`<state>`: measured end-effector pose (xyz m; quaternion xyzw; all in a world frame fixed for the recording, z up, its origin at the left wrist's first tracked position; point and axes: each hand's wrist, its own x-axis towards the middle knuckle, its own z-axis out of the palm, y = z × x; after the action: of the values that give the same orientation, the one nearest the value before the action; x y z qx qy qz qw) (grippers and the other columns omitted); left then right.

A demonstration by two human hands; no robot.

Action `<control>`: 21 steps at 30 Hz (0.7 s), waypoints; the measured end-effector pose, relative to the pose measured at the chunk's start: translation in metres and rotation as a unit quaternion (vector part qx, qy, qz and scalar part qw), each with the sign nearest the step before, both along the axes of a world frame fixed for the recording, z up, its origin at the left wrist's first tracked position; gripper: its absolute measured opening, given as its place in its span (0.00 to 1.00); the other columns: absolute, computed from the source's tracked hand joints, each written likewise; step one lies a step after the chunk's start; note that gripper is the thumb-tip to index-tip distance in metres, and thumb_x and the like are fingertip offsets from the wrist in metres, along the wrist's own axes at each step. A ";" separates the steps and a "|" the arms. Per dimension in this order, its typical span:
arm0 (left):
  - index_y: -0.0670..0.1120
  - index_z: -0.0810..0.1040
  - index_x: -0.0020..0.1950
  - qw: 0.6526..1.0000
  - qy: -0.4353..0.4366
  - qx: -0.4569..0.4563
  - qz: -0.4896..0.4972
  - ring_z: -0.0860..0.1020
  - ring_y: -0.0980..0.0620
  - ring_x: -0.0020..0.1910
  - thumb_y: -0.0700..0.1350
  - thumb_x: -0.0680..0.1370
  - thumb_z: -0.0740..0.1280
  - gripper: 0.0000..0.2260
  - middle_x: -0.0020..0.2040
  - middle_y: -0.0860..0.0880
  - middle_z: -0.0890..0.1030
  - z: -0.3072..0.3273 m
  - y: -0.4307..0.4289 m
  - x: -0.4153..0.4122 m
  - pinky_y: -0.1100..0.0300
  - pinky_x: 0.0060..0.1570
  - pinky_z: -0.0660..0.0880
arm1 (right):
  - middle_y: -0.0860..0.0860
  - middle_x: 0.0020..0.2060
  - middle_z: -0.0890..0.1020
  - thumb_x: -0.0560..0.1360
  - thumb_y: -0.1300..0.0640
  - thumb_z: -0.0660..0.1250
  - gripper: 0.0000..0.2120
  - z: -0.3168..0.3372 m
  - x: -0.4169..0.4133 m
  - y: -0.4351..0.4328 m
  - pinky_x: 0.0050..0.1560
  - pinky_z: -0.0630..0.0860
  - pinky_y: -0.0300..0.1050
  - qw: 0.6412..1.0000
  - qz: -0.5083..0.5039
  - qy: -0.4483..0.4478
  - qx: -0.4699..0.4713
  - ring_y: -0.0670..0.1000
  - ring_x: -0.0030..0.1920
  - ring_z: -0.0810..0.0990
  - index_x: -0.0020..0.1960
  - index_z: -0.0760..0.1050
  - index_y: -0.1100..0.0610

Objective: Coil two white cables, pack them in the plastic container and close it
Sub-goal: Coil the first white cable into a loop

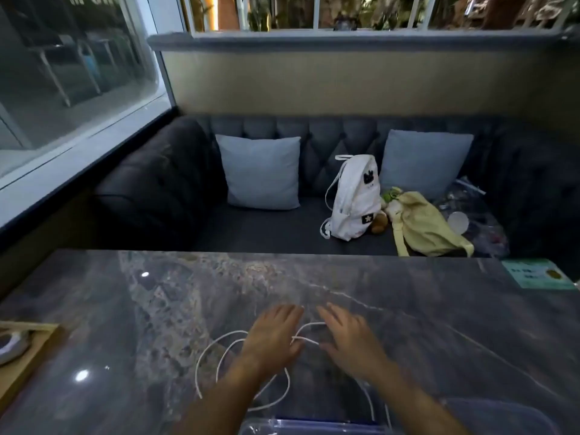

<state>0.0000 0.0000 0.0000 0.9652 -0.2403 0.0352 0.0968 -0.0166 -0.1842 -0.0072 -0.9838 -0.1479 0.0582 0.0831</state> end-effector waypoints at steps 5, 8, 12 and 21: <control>0.50 0.62 0.71 0.992 0.121 0.009 -0.039 0.61 0.50 0.72 0.53 0.75 0.60 0.25 0.73 0.48 0.65 -0.024 -0.019 -0.005 0.57 0.71 0.54 | 0.52 0.68 0.70 0.74 0.51 0.58 0.26 -0.012 -0.010 -0.003 0.66 0.61 0.46 0.998 0.023 0.050 0.024 0.53 0.66 0.68 0.71 0.59 0.51; 0.50 0.67 0.68 0.991 0.115 0.033 -0.067 0.60 0.52 0.72 0.54 0.75 0.57 0.22 0.72 0.49 0.66 -0.030 -0.022 -0.009 0.59 0.71 0.52 | 0.53 0.62 0.76 0.74 0.51 0.58 0.20 -0.011 -0.011 -0.006 0.59 0.67 0.47 0.996 0.003 0.089 0.027 0.56 0.62 0.73 0.65 0.65 0.51; 0.48 0.72 0.59 0.989 0.126 0.040 -0.063 0.63 0.53 0.70 0.54 0.75 0.55 0.17 0.64 0.49 0.73 -0.028 -0.025 -0.014 0.59 0.70 0.52 | 0.54 0.55 0.81 0.75 0.52 0.57 0.09 -0.004 -0.012 -0.009 0.48 0.71 0.46 0.991 -0.022 0.112 0.071 0.56 0.56 0.77 0.50 0.73 0.53; 0.44 0.73 0.47 0.966 0.183 -0.171 0.068 0.77 0.42 0.50 0.52 0.80 0.57 0.13 0.48 0.41 0.81 0.029 -0.009 -0.015 0.51 0.47 0.71 | 0.54 0.44 0.80 0.77 0.53 0.58 0.09 0.066 -0.003 -0.022 0.43 0.70 0.47 0.984 -0.045 -0.033 0.169 0.54 0.45 0.77 0.45 0.73 0.56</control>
<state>-0.0151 -0.0091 0.0292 0.9382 -0.1423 -0.0952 0.3006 -0.0195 -0.2061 0.0588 -0.9626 -0.1139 -0.0043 0.2458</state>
